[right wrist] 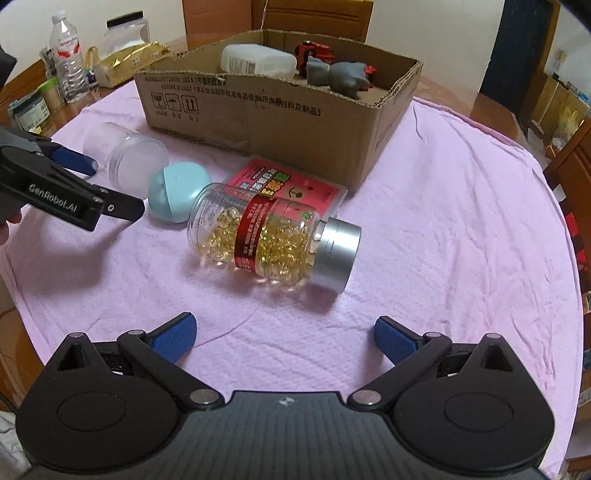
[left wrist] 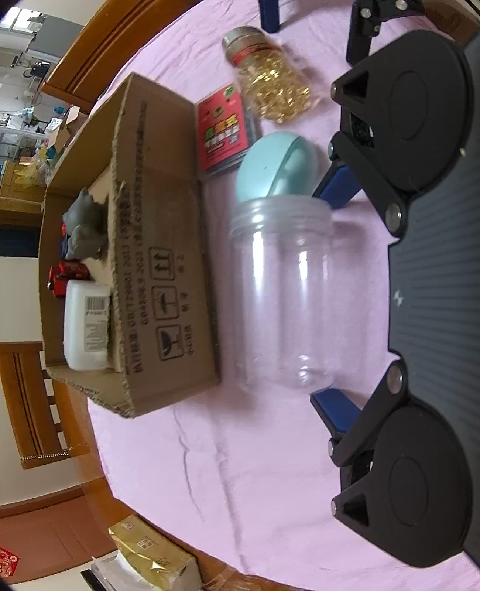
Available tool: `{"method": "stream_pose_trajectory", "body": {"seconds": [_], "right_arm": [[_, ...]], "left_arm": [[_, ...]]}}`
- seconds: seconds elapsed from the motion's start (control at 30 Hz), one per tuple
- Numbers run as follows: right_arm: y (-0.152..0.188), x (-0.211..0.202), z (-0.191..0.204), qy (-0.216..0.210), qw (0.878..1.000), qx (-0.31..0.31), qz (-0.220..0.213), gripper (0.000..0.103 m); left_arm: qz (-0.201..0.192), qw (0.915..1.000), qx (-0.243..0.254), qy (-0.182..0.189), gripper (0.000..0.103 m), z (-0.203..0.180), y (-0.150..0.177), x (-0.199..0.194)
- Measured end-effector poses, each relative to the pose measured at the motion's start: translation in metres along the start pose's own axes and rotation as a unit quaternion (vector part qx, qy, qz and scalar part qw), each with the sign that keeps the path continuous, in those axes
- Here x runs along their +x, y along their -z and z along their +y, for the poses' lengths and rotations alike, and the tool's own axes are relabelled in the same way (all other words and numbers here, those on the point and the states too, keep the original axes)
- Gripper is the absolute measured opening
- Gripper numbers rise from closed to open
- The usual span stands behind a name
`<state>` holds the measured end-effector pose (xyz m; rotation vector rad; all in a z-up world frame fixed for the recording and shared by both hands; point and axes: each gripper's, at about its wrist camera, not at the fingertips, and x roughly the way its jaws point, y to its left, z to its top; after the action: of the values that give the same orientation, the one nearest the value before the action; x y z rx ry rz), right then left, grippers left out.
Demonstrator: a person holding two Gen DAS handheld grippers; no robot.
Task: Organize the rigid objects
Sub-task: 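Move the left tool to the clear plastic jar while the right tool approaches the teal round case, then close the left gripper around the clear plastic jar while the right tool nears the teal case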
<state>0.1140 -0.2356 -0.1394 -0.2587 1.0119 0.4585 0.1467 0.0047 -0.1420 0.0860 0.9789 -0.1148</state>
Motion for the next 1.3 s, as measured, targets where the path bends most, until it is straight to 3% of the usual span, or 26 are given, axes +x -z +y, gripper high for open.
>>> {"method": "stream_pose_trajectory", "body": {"seconds": [0.17, 0.23, 0.57, 0.77, 0.9, 1.07, 1.3], "right_arm": [[-0.002, 0.003, 0.003, 0.014, 1.0, 0.02, -0.009, 0.103], [-0.004, 0.004, 0.004, 0.016, 1.0, 0.023, -0.01, 0.103], [-0.021, -0.011, 0.005, 0.038, 0.999, 0.025, 0.026, 0.103], [-0.062, -0.039, 0.033, -0.016, 0.999, -0.038, -0.023, 0.103], [-0.091, -0.011, 0.062, -0.046, 0.993, -0.11, -0.024, 0.103], [-0.104, 0.029, 0.086, -0.072, 0.981, -0.18, 0.007, 0.103], [-0.109, 0.059, 0.094, -0.082, 0.977, -0.19, 0.046, 0.103]], "left_arm": [[-0.005, 1.0, 0.002, 0.008, 0.1, 0.005, -0.008, 0.002], [-0.004, 0.9999, 0.001, 0.015, 0.091, 0.009, -0.009, 0.001], [-0.005, 1.0, 0.002, -0.008, 0.09, 0.037, -0.008, -0.001], [-0.011, 0.9999, -0.013, 0.001, 0.095, 0.053, -0.007, -0.005], [-0.023, 0.9997, -0.003, 0.007, 0.098, 0.054, -0.009, -0.009], [-0.03, 0.9994, 0.015, 0.013, 0.099, 0.052, -0.01, -0.01], [-0.03, 0.9991, 0.021, 0.022, 0.099, 0.051, -0.009, -0.009]]}}
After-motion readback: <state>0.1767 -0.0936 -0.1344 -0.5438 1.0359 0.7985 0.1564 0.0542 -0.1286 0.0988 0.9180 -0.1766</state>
